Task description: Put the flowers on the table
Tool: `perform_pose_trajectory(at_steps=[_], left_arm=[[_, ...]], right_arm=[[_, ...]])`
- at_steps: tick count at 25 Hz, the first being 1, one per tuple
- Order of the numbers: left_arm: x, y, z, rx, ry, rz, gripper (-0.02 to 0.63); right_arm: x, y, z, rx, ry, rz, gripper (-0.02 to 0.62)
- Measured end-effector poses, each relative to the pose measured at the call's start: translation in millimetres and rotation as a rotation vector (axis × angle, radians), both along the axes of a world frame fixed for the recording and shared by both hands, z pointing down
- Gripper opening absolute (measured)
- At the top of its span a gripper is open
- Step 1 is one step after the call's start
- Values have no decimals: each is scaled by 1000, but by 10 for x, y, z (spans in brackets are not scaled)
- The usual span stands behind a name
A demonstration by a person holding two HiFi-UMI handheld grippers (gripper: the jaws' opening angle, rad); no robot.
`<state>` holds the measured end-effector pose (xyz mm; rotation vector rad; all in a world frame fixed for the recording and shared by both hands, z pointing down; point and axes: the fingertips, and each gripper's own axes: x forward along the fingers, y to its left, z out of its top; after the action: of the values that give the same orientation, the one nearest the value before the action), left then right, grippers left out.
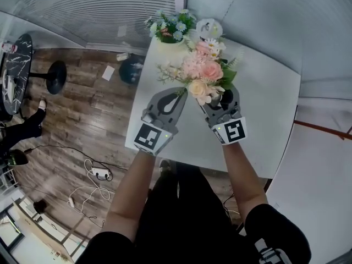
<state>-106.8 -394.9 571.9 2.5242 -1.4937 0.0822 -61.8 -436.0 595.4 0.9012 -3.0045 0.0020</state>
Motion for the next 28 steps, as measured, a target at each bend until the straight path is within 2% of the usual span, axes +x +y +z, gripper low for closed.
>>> perform_pose_trajectory(at_steps=[2,6,10,14,24,28], left_arm=[[38,5,25,-1,2,6,14],[119,79,42,-7,3,23,14],[205,145,39,-14,12,37,14],[293,224,9,-9,-1,59,14],[411,427,-12,1,-13,76,14],[427,473,-22,-2,-22,76,14]], right_arm=[[-13,43,-51,7,-12,0,362],[77,198,0,45,31,-5,364],[150,301,-101,18,-16,32,364],[242,422,-105,20,-10,49,364],[374,610,-36,-5,58,60,362],[420,624,100,-42,124,35,364]])
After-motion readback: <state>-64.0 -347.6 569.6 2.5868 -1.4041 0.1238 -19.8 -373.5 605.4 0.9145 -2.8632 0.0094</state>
